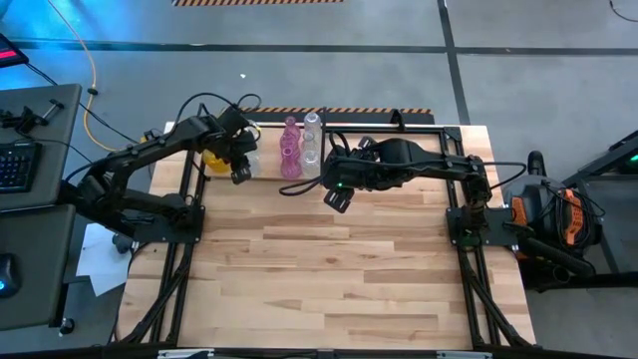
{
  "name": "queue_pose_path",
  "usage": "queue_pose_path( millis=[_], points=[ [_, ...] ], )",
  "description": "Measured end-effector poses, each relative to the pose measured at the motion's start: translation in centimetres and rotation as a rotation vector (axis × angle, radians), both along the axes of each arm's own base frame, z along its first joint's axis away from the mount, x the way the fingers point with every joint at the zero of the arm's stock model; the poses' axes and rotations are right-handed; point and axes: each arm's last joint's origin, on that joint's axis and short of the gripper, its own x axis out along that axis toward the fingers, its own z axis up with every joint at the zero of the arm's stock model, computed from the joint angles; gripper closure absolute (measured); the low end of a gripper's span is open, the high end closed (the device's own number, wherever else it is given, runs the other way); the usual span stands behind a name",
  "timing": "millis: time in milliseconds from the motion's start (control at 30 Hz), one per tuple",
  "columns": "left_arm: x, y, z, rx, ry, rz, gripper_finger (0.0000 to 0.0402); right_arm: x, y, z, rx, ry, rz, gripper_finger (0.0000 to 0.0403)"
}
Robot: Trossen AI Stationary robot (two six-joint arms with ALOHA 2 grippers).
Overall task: Sort vases onto shelf
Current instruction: Put the transparent vase on the shelf aligned with the left transparent vases
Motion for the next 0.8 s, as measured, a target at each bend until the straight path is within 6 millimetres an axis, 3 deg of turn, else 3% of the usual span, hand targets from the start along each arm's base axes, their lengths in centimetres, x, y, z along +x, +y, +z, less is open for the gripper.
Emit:
queue_pose_path(
  millis=[467, 800],
  points=[
    [0.1, 0.27, 0.09, 0.048, 0.007, 0.023, 0.0307, 0.0, -0.1, 0.0, -0.008, 0.008, 0.012, 0.0194],
    [0.11, 0.33, 0.71, 0.059, 0.014, 0.03, 0.0293, 0.01, -0.1, 0.01, -0.009, 0.007, 0.012, 0.0194]
  ],
)
